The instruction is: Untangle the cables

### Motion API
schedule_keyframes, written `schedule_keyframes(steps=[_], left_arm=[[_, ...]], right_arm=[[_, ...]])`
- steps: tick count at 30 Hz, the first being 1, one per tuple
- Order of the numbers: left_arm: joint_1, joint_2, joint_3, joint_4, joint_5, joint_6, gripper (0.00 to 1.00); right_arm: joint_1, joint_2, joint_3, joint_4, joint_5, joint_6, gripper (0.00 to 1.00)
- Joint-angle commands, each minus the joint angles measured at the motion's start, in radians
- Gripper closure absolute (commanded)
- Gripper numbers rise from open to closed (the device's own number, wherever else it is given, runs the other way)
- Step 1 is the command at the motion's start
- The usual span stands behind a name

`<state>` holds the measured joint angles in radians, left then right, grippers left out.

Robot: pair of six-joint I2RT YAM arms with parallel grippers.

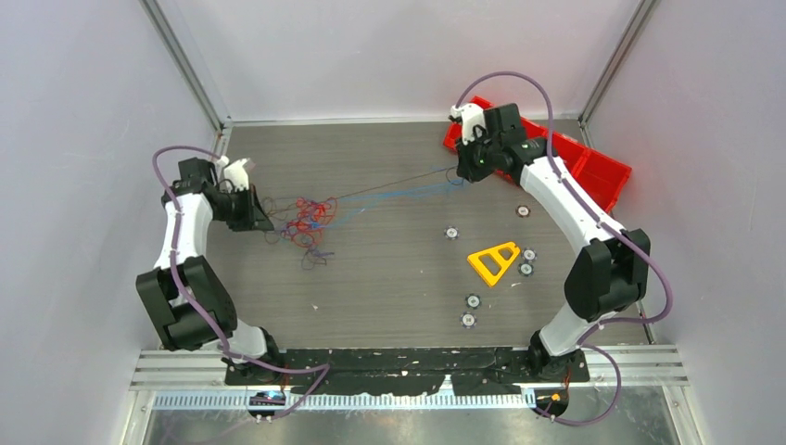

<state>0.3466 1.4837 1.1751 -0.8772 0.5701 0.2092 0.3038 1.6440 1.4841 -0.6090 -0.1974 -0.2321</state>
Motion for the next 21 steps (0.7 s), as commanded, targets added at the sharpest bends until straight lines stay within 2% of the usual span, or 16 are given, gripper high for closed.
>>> schedule_keyframes(steps=[1, 3, 6, 11, 13, 14, 16, 17, 18, 19, 21], left_arm=[[0.103, 0.045, 0.036, -0.009, -0.114, 0.09, 1.0], [0.076, 0.044, 0.046, -0.061, 0.076, 0.098, 1.0], [-0.056, 0.012, 0.051, -0.11, 0.269, 0.079, 1.0], [-0.364, -0.012, 0.039, 0.024, 0.265, -0.111, 1.0], [-0.426, 0.027, 0.05, 0.086, 0.23, -0.184, 1.0], [-0.432, 0.056, 0.065, 0.105, 0.209, -0.201, 0.96], [-0.422, 0.102, 0.103, 0.123, 0.128, -0.24, 0.71], [-0.406, 0.114, 0.113, 0.129, 0.089, -0.247, 0.58], [-0.381, 0.116, 0.115, 0.135, 0.068, -0.255, 0.45], [-0.356, 0.108, 0.104, 0.142, 0.081, -0.264, 0.36], [-0.281, 0.057, 0.041, 0.167, 0.129, -0.28, 0.26]], right_arm=[[-0.151, -0.074, 0.087, -0.05, 0.166, -0.05, 0.95], [-0.136, -0.071, 0.091, -0.069, 0.088, -0.019, 0.95], [-0.04, -0.04, 0.088, -0.106, -0.081, 0.022, 0.95], [0.128, 0.052, 0.087, -0.099, -0.229, 0.096, 0.94], [0.165, 0.107, 0.104, -0.072, -0.209, 0.119, 0.95], [0.176, 0.145, 0.111, -0.064, -0.193, 0.119, 0.95], [0.181, 0.208, 0.16, -0.055, -0.125, 0.111, 0.81], [0.181, 0.247, 0.18, -0.087, -0.086, 0.1, 0.64], [0.181, 0.264, 0.22, -0.108, -0.071, 0.093, 0.53], [0.181, 0.278, 0.232, -0.139, -0.05, 0.086, 0.32], [0.183, 0.246, 0.213, -0.135, -0.044, 0.088, 0.16]])
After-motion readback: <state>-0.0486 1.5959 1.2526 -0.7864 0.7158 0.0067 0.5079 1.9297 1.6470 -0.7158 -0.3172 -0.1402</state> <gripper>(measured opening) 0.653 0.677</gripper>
